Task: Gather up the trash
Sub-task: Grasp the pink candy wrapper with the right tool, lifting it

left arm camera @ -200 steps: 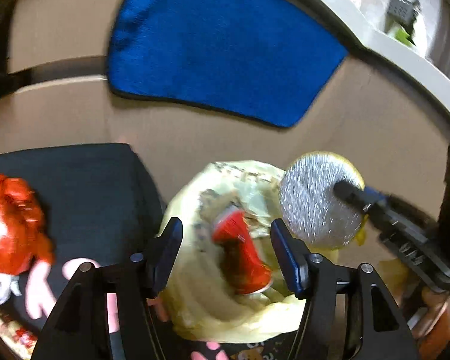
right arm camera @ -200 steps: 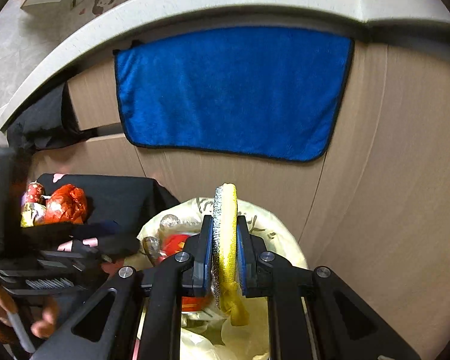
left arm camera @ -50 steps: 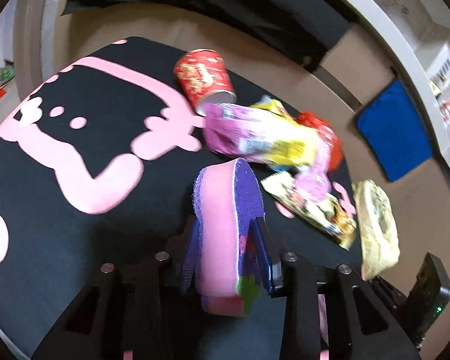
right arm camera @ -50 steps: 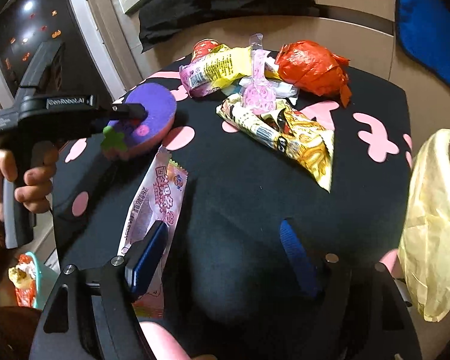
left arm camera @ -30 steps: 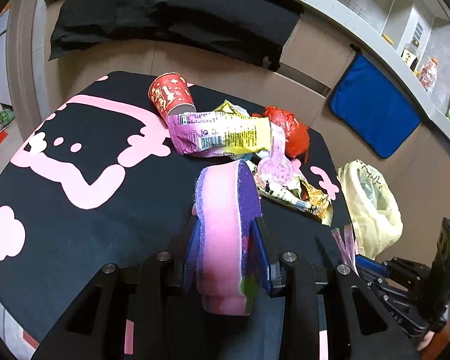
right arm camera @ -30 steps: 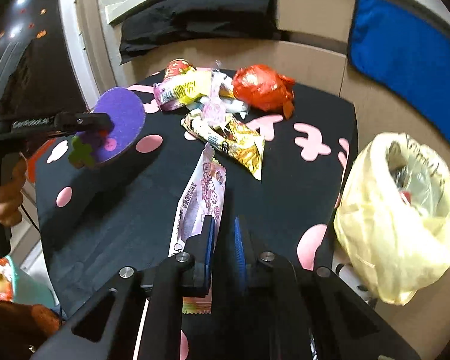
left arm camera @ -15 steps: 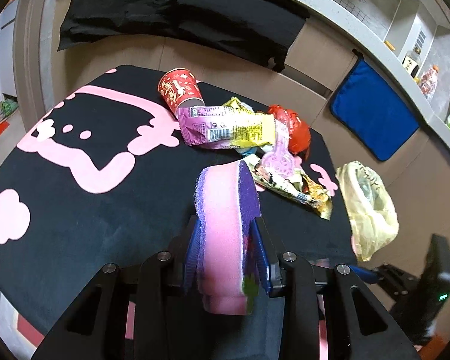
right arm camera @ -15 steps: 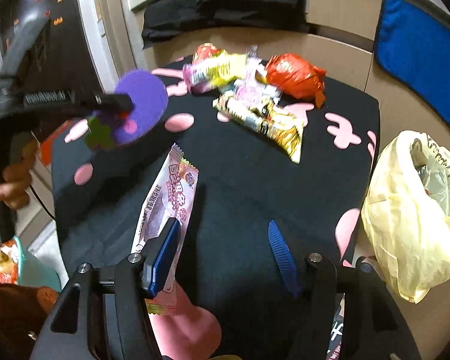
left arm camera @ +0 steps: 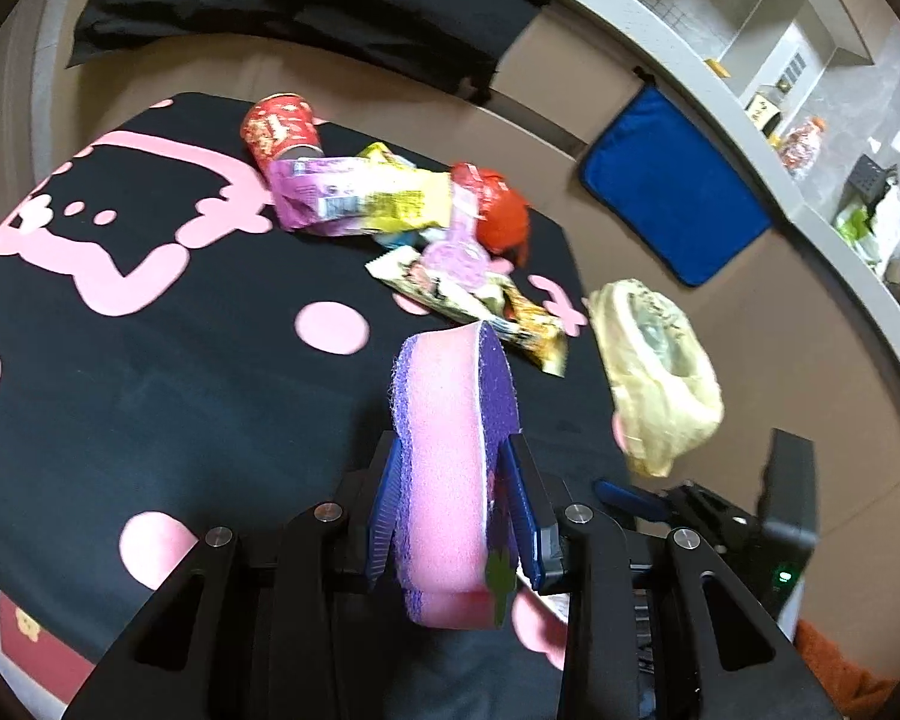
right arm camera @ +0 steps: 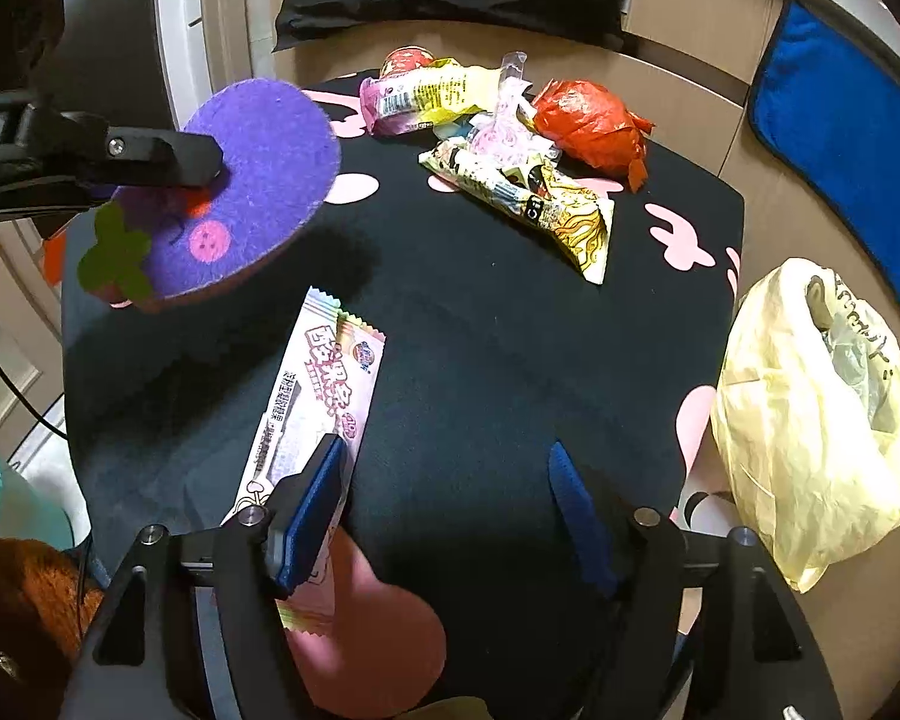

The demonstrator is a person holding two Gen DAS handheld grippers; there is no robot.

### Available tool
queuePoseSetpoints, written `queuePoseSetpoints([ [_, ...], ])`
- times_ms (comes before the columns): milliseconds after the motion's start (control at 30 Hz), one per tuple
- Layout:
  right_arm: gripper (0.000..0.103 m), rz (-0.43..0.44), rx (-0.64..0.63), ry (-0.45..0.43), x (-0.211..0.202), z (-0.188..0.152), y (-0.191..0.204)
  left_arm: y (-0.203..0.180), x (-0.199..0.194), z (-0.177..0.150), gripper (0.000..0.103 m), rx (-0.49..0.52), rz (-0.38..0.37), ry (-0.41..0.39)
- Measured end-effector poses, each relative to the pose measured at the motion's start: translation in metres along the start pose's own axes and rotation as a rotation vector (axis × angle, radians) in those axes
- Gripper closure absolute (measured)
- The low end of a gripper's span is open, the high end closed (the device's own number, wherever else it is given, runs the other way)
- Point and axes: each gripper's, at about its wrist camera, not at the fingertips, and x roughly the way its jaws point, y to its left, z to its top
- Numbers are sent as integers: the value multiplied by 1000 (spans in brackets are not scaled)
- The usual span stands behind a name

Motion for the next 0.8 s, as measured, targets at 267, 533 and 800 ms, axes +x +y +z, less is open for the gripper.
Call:
queuePoseSetpoints([
  [267, 31, -11, 27, -14, -1, -3, -1, -15, 15, -7, 71, 33, 8, 27],
  [533, 35, 8, 36, -78, -19, -5, 3, -20, 29, -12, 72, 101, 77, 16],
  [800, 38, 74, -2, -93, -36, -9, 19, -19, 30, -11, 72, 97, 73, 11],
])
